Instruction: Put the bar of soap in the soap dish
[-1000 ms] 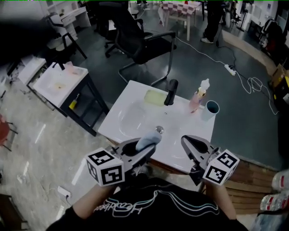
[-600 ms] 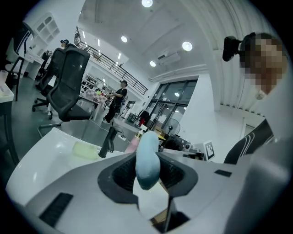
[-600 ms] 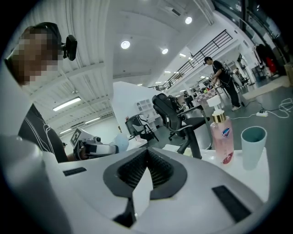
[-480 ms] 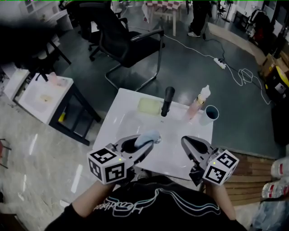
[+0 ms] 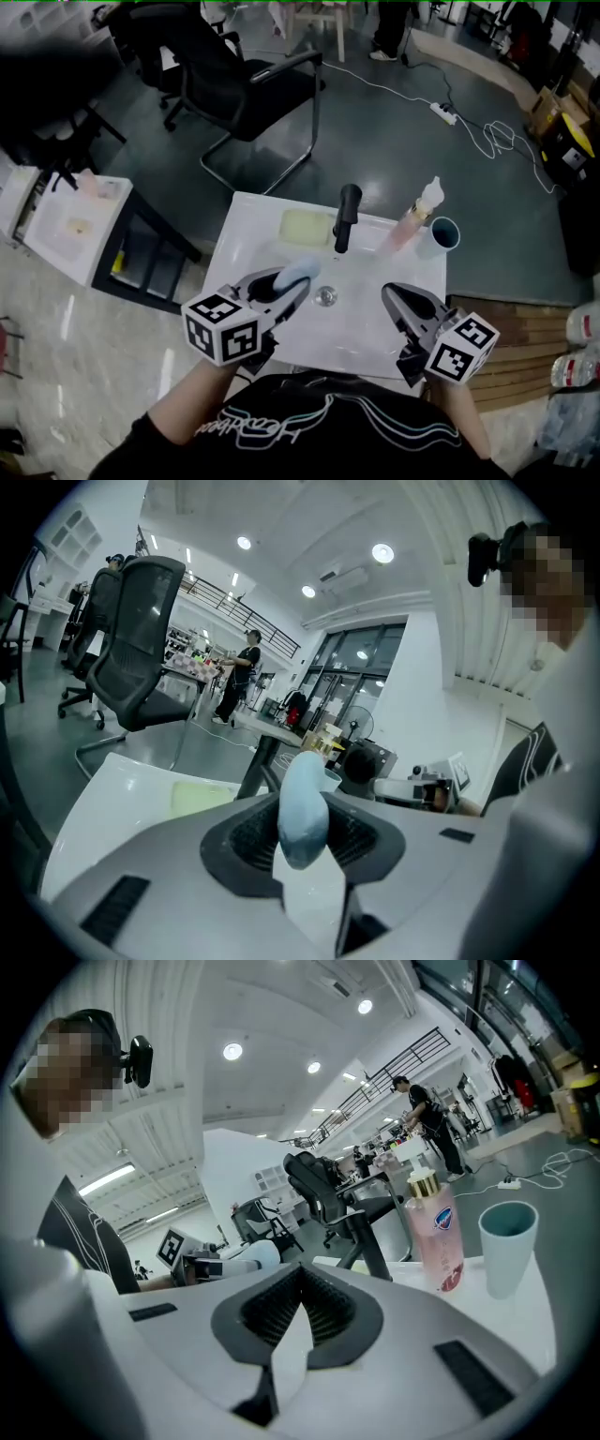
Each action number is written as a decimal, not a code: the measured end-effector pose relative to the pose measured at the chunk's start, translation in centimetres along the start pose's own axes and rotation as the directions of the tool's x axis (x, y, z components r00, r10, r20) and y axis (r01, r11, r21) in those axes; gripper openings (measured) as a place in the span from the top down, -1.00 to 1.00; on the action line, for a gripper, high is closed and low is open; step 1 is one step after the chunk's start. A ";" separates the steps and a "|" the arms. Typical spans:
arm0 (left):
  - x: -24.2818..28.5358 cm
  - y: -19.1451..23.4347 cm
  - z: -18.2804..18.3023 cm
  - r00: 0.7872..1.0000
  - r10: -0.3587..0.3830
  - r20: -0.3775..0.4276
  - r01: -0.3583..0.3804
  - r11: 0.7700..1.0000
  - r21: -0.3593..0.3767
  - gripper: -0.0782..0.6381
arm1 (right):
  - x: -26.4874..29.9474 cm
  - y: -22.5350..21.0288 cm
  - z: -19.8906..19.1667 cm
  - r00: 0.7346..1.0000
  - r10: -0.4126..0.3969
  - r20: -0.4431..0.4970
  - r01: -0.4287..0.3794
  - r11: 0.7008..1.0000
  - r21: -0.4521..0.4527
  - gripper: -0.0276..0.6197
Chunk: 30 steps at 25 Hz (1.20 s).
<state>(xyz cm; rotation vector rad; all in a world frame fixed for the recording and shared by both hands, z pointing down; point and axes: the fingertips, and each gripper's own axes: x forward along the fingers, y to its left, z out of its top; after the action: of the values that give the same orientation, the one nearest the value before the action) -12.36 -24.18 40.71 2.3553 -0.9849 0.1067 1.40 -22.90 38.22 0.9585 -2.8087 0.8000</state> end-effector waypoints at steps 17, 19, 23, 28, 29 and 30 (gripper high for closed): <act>7.6 10.0 -1.3 0.988 0.001 -0.155 0.000 1.000 0.006 0.40 | 3.7 -5.8 -5.0 0.993 -0.120 -0.017 0.122 0.982 0.144 0.83; 8.4 10.9 -1.7 0.984 0.011 -0.181 -0.009 1.000 0.011 0.40 | 3.8 -6.0 -5.1 0.992 -0.126 -0.014 0.126 0.981 0.149 0.83; 9.9 12.9 -2.3 0.971 0.038 -0.235 -0.032 0.999 0.033 0.40 | 4.0 -6.3 -5.3 0.991 -0.130 -0.023 0.132 0.979 0.154 0.83; 11.7 15.1 -2.9 0.951 0.067 -0.301 -0.044 0.996 0.083 0.40 | 4.0 -6.6 -5.4 0.990 -0.140 -0.024 0.142 0.977 0.158 0.83; 12.1 15.4 -3.0 0.947 0.070 -0.314 -0.043 0.995 0.093 0.40 | 4.0 -6.7 -5.4 0.989 -0.143 -0.024 0.145 0.976 0.160 0.83; 12.4 15.6 -3.0 0.942 0.073 -0.327 -0.041 0.994 0.105 0.40 | 4.0 -6.8 -5.4 0.989 -0.145 -0.026 0.147 0.976 0.162 0.83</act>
<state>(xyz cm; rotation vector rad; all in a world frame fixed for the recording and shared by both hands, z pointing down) -13.48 -39.10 54.23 2.2936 -0.8975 0.5657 1.61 -26.97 46.91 1.1619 -2.6555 1.0246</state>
